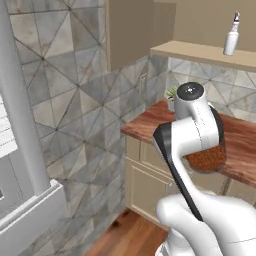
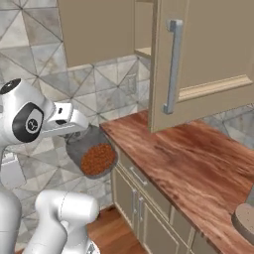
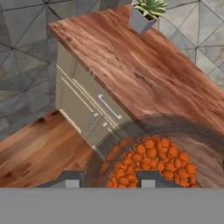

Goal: Pick the jar and jar from the dining table and place them in the open cabinet. Close the cabinet after placing the objects.

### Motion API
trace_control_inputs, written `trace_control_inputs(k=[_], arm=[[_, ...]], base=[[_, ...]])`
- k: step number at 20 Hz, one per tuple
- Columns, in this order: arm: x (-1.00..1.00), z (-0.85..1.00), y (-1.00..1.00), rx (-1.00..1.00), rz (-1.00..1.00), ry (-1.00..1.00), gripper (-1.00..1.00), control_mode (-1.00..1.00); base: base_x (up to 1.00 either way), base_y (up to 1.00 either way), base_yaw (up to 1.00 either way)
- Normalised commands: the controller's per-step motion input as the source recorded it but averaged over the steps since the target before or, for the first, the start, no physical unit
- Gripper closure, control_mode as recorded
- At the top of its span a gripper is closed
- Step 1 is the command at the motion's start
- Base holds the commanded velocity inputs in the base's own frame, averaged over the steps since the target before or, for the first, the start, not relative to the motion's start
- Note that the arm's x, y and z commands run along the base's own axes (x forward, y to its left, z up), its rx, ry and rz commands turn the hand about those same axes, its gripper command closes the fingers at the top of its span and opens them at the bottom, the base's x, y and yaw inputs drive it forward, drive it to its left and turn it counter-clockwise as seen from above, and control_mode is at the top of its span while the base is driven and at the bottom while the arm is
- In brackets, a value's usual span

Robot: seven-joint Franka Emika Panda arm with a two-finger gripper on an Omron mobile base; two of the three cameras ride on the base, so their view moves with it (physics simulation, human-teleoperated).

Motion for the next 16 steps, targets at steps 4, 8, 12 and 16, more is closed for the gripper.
trace_control_inputs(k=[4,8,12,16], arm=[[0.0,0.0,0.0,0.0,0.0,0.0,1.0,1.0],[0.0,0.0,0.0,0.0,0.0,0.0,1.0,1.0],[0.0,0.0,0.0,0.0,0.0,0.0,1.0,1.0],[0.0,0.0,0.0,0.0,0.0,0.0,1.0,1.0]], base=[[0.84,0.0,-0.31],[0.83,0.0,-0.31],[0.73,0.0,-0.31],[0.69,0.04,-0.36]])
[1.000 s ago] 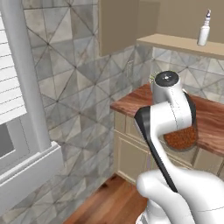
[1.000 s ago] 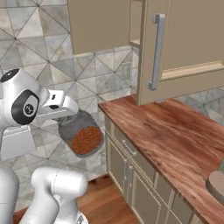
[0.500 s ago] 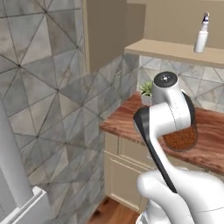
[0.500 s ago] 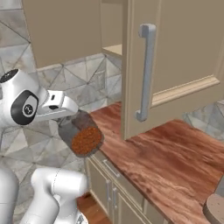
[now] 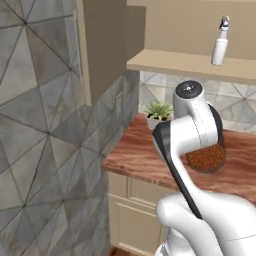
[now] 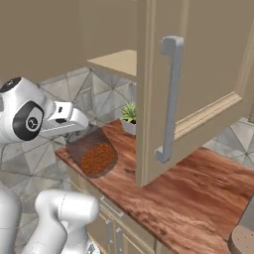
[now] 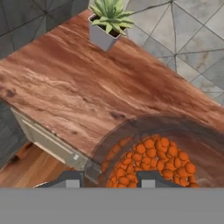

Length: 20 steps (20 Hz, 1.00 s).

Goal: Pick the jar and jar from the dining table and place them in the open cabinet. Close the cabinet after placing the objects.

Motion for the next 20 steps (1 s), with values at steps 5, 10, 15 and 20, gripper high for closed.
trace_control_inputs(k=[5,10,15,20], arm=[[0.0,0.0,0.0,0.0,0.0,0.0,1.0,1.0],[0.0,0.0,0.0,0.0,0.0,0.0,1.0,1.0],[0.0,0.0,0.0,0.0,0.0,0.0,1.0,1.0],[0.0,0.0,0.0,0.0,0.0,0.0,1.0,1.0]], base=[[0.2,0.37,-0.42],[0.43,0.24,-0.43],[0.45,0.05,-0.41],[0.63,0.0,-0.35]])
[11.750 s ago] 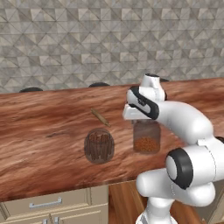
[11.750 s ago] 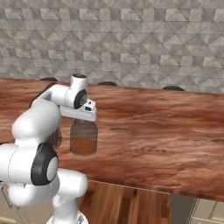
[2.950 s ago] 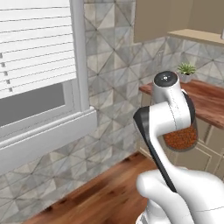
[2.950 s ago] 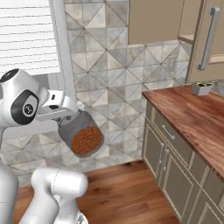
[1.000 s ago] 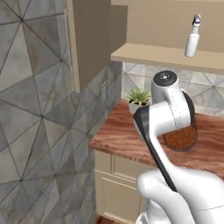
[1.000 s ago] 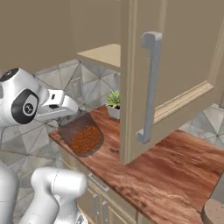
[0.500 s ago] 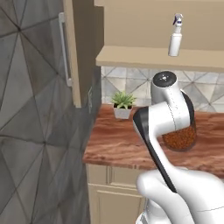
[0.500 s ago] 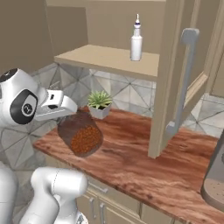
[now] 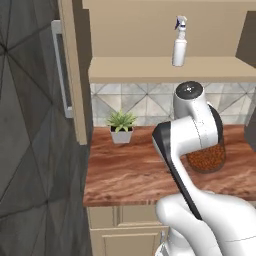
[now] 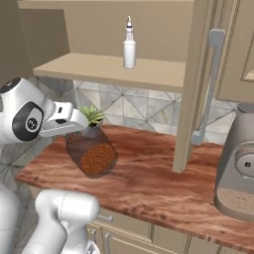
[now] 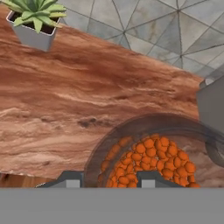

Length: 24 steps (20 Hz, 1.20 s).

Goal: Pick the jar and jar from the dining table and place them in the open cabinet. Close the cabinet after placing the objects.

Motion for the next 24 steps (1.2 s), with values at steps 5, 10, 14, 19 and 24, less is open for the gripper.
trace_control_inputs(k=[5,10,14,19,24], arm=[[0.0,0.0,0.0,0.0,0.0,0.0,1.0,1.0],[0.0,0.0,0.0,0.0,0.0,0.0,1.0,1.0],[0.0,0.0,0.0,0.0,0.0,0.0,1.0,1.0],[0.0,0.0,0.0,0.0,0.0,0.0,1.0,1.0],[0.0,0.0,0.0,0.0,0.0,0.0,1.0,1.0]], base=[[0.74,0.0,-0.28],[0.82,0.0,-0.18],[0.96,-0.05,-0.09],[1.0,-0.12,-0.05],[0.39,-0.01,-0.02]])
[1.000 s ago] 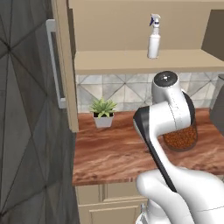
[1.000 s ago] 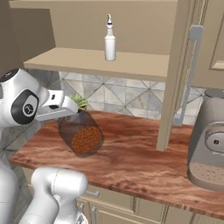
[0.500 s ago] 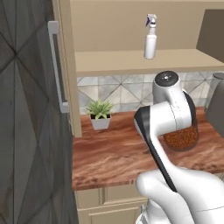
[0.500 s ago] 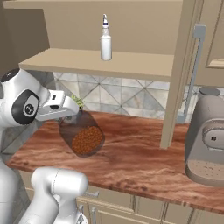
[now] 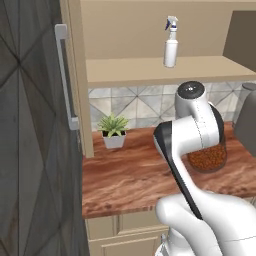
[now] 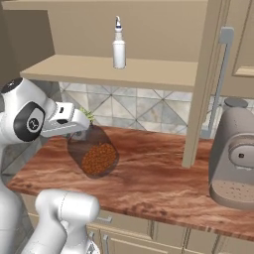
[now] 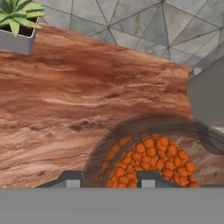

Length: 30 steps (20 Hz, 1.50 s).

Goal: Pick the jar and jar from the dining table and place them in the open cabinet. Close the cabinet after placing the objects.

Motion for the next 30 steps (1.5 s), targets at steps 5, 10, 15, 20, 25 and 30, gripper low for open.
trace_control_inputs(k=[5,10,15,20,25,30], arm=[[0.0,0.0,0.0,0.0,0.0,0.0,1.0,1.0],[0.0,0.08,-0.16,-0.06,0.18,-0.08,1.0,-1.0],[-0.1,0.25,-0.22,-0.07,0.26,-0.1,1.0,-1.0],[-0.11,0.41,-0.02,-0.08,0.2,-0.01,1.0,-1.0],[-0.12,0.58,0.05,-0.12,0.11,0.06,1.0,-1.0],[-0.15,0.63,0.01,-0.18,0.04,0.03,1.0,-1.0]], base=[[0.11,-0.14,0.03],[0.0,-0.03,0.03],[0.0,0.0,0.0],[0.0,0.0,0.0],[0.0,0.0,0.0],[0.0,0.0,0.0]])
